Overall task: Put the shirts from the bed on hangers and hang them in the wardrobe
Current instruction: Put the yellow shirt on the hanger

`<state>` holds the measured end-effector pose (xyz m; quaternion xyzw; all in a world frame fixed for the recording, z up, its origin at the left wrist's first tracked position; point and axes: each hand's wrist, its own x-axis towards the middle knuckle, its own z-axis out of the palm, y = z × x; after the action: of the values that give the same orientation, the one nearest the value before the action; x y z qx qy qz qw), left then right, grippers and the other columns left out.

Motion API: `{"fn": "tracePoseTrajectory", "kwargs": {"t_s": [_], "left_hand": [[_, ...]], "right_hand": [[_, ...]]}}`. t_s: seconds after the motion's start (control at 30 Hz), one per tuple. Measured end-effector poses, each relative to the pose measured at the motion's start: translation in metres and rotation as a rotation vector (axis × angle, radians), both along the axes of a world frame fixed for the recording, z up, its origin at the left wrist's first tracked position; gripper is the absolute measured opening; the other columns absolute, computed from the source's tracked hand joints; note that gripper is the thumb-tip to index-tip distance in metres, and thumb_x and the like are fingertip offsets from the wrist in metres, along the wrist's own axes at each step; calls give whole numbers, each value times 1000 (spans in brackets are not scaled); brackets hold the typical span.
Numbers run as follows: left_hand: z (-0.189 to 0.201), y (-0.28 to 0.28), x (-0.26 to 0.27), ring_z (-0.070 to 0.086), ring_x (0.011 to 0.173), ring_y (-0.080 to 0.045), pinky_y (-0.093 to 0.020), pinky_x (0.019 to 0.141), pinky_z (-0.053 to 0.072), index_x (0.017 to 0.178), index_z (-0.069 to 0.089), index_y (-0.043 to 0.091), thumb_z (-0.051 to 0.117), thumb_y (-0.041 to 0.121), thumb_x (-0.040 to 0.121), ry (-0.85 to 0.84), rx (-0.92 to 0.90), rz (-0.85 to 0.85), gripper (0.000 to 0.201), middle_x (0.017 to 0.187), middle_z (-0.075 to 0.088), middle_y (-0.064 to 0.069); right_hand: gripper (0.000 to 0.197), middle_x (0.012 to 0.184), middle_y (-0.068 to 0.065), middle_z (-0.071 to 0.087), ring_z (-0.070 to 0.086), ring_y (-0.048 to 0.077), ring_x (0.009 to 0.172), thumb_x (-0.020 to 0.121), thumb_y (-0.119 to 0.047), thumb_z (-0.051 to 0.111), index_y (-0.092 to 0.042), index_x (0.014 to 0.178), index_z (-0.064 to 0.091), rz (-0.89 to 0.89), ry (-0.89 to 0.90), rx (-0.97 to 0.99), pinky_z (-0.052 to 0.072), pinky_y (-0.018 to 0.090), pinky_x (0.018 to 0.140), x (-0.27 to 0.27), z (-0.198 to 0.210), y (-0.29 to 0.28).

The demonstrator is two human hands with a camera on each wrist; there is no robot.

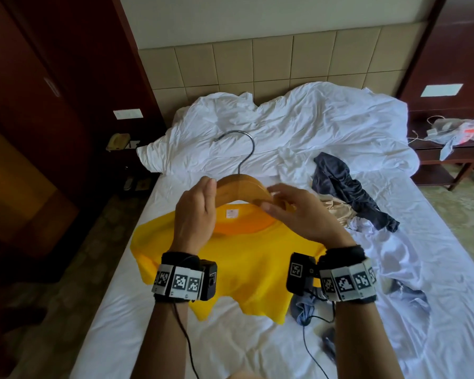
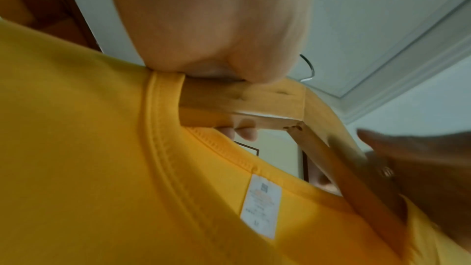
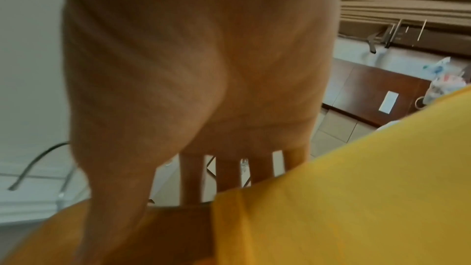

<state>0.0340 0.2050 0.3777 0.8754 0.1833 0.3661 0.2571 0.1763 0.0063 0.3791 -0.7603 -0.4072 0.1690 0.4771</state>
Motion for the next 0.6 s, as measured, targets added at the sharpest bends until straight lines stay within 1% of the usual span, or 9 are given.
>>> {"fn": "tracePoseTrajectory", "kwargs": {"t_s": [0.07,0.17,0.27,0.33,0.4,0.43,0.47,0.53,0.6], "left_hand": [[2,5,-3,39,53,-9,-22,50,24,76,38,22,26,38,111,-12,-9,7,40,57,33,8],[3,10,-7,40,52,-9,-22,50,22,75,38,24,28,35,111,-22,-29,33,39,57,32,9],[4,16,-12,40,51,-11,-23,49,20,77,42,18,27,36,110,-19,-51,42,41,56,32,8],[5,16,-14,41,53,-16,-28,49,21,76,42,17,26,39,110,-9,-33,28,44,56,34,5],[6,15,-15,43,55,-21,-34,51,25,77,44,14,24,44,110,5,6,6,49,57,39,1],[6,15,-15,44,56,-22,-36,52,27,77,45,13,23,45,109,13,23,-3,50,57,41,-1],[7,15,-16,44,56,-21,-38,53,28,78,46,12,23,45,109,17,34,-10,51,58,42,-1],[8,16,-17,42,55,-19,-42,54,30,78,45,12,24,42,111,13,40,-15,49,58,39,3],[12,18,-17,40,54,-15,-44,54,30,78,43,15,26,39,112,19,23,-13,44,59,36,6]], "right_hand": [[29,82,-13,62,56,-5,74,97,-43,73,-23,118,72,-9,-64,-38,39,13,67,-2,-1,4],[15,73,-12,56,52,3,68,101,-41,69,-26,102,70,-6,-143,7,37,16,62,-11,0,15],[19,82,-9,65,59,7,75,98,-43,73,-24,100,68,9,-136,43,45,25,64,-19,-1,26],[24,91,-6,69,64,11,81,96,-45,75,-23,104,68,-10,-145,58,52,38,71,-25,0,33],[25,92,-4,69,64,14,84,95,-42,76,-22,105,66,-37,-172,59,53,44,72,-28,3,39],[24,90,-5,67,63,13,82,94,-38,77,-21,106,65,-47,-173,61,53,42,71,-29,5,41],[23,86,-7,66,61,8,79,94,-34,78,-20,107,63,-54,-168,68,51,37,68,-31,5,43],[24,79,-9,60,55,4,70,95,-26,78,-16,107,61,-62,-151,101,41,26,61,-35,7,46],[23,75,-7,58,52,4,66,96,-24,76,-12,106,58,-76,-151,124,35,24,56,-41,6,48]]}}
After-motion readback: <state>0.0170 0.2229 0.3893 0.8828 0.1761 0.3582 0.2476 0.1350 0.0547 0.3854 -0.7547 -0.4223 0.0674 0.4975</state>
